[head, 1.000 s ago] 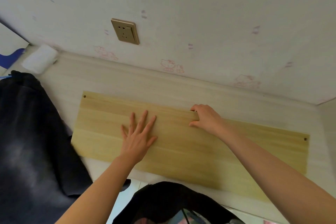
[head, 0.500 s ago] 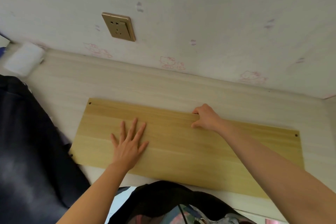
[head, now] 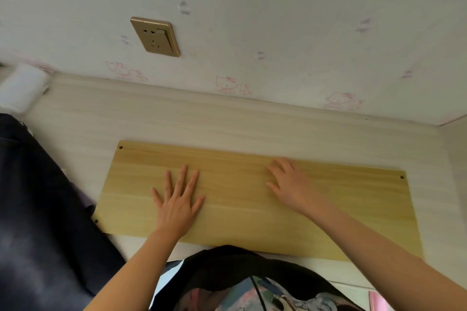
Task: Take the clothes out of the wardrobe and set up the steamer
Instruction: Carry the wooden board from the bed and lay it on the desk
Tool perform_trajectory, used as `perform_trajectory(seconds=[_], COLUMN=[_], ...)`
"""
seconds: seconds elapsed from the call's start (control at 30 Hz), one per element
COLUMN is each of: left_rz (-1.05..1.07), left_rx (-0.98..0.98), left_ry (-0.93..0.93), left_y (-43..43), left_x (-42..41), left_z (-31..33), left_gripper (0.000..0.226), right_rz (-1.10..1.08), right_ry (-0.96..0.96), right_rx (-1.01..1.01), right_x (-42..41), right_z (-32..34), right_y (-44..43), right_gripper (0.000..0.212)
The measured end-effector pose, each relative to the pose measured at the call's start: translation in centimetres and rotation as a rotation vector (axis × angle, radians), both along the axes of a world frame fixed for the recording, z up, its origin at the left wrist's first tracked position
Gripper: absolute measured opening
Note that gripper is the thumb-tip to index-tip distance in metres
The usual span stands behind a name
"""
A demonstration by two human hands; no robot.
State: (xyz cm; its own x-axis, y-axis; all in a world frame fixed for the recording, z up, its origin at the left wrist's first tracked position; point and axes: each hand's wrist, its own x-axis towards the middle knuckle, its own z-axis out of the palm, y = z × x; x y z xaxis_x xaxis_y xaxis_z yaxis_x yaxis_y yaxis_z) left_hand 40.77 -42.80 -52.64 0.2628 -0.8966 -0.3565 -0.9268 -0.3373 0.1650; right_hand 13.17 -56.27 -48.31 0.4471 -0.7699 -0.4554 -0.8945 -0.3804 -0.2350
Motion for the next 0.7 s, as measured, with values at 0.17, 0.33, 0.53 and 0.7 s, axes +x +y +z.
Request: perform_trajectory(seconds=[0.17, 0.33, 0.53, 0.7], left_rz=[0.034, 0.029, -0.003, -0.012], left_rx=[-0.063, -0.026, -0.017, -0.018], left_ry=[0.040, 0.040, 0.084, 0.067], left_y=[1.1, 3.5, 3.6, 2.7], left_x=[-0.6, -0.5, 0.3, 1.4], left_z=[0.2, -0.2, -0.4, -0.6], left_gripper=[0.065, 0.065, 0.064, 0.064], right_rz=[-0.044, -0.135, -0.160, -0.183], right_ry=[0.120, 0.175, 0.172, 0.163], right_rx=[-0.057, -0.062, -0.106, -0.113], right_x=[-4.9, -7.0, -6.2, -5.2], right_z=[-1.8, -2.0, -2.8, -3.0], right_y=[6.9, 9.9, 10.6, 10.3], right_gripper=[0.063, 0.071, 0.072, 0.071])
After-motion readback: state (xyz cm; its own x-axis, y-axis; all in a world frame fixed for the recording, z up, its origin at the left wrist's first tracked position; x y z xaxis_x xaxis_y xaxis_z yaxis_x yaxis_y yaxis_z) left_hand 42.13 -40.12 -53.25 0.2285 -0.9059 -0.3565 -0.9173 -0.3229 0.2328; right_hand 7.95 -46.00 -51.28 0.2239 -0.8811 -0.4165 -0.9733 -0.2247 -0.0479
